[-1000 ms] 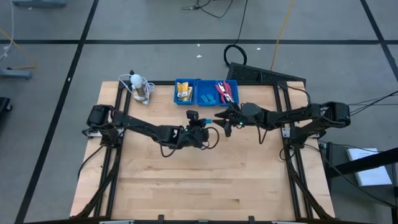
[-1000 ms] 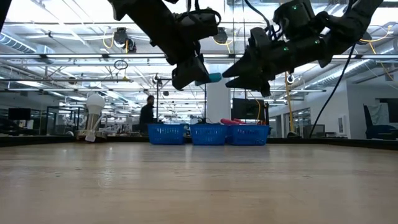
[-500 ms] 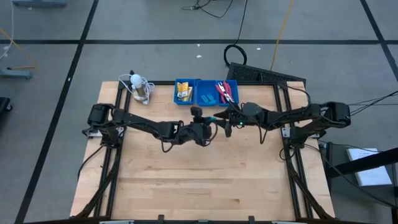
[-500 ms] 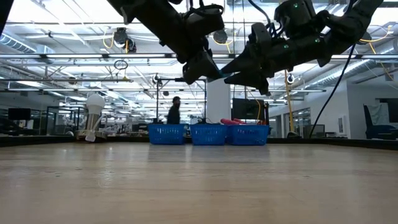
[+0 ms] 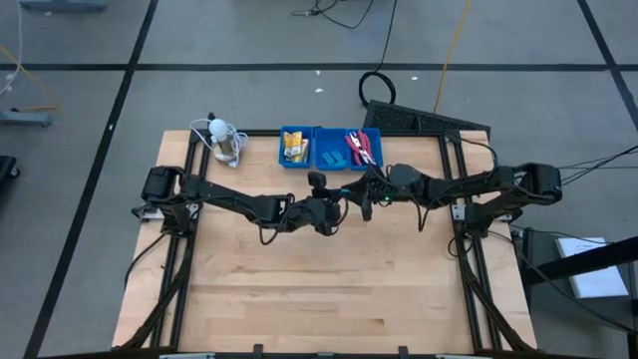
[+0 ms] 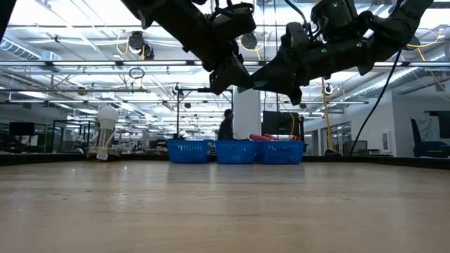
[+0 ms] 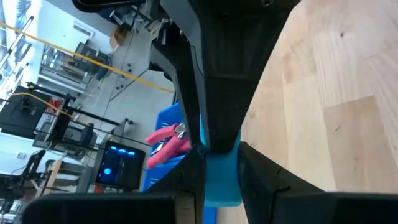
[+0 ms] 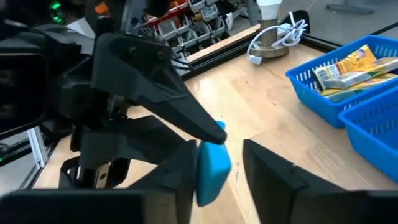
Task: Pick & Place School Supplies
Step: Put the blue eraser into the middle blue bin
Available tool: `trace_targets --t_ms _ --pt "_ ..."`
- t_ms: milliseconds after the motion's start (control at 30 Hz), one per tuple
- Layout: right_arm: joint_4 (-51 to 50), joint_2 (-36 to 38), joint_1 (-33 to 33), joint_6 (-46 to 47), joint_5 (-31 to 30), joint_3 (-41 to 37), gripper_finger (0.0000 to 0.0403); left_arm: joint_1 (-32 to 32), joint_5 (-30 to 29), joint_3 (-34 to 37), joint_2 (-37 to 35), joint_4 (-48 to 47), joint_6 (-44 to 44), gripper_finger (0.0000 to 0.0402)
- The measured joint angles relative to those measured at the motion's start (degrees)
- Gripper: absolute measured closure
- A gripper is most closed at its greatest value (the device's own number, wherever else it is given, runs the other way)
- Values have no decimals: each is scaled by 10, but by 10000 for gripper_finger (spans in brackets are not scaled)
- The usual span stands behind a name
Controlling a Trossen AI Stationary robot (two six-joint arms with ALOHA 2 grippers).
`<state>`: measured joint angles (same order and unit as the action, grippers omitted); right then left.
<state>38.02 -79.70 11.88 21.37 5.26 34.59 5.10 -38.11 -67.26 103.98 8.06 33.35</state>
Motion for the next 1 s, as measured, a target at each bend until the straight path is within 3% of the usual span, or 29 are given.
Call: trace_targets --t_ms 300,633,767,1000 --pt "2 0 0 -9 10 0 373 0 1 0 0 -4 -4 330" --pt "-3 0 0 -24 10 0 366 0 0 0 0 -2 -23 324" --pt "-10 0 0 -39 10 1 376 0 27 0 0 -2 -80 271" --pt "-22 0 7 -45 5 0 376 -6 193 0 -40 -26 -213 136"
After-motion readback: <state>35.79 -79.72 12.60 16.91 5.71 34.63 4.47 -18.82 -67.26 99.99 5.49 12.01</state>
